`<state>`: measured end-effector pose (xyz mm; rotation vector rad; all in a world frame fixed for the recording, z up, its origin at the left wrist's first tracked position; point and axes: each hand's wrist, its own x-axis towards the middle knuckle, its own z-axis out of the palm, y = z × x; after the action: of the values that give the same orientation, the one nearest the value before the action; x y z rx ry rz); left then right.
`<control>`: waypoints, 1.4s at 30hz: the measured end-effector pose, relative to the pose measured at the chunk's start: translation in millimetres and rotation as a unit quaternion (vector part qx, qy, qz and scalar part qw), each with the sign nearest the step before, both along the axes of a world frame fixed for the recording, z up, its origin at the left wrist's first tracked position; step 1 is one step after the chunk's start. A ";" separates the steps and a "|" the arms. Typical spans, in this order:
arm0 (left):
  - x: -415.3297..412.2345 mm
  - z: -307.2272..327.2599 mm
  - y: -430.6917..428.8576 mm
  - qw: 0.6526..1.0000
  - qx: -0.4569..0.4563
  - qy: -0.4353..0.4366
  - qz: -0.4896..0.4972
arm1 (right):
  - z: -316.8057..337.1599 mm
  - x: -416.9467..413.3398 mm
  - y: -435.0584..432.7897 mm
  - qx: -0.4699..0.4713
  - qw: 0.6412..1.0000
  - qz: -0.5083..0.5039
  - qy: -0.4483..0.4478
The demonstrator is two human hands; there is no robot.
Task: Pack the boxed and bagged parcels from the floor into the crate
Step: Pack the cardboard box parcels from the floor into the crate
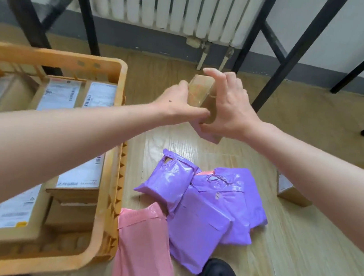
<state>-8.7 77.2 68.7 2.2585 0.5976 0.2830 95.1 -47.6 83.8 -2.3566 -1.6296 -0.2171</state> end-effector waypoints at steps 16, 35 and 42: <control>-181.7 57.2 117.2 0.985 0.139 -0.091 -0.046 | 18.5 -84.1 99.1 0.092 0.983 0.153 0.046; -297.8 8.6 154.9 0.977 -0.078 0.125 0.153 | -6.7 -204.7 183.3 0.004 0.912 0.365 -0.189; -363.3 -14.7 150.1 0.930 0.181 0.249 0.198 | -17.5 -203.7 188.5 -0.051 0.904 0.376 -0.199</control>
<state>-372.0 227.3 54.0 2.5638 1.3743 0.0030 -108.6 141.0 66.2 -1.6229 -2.6583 -0.4751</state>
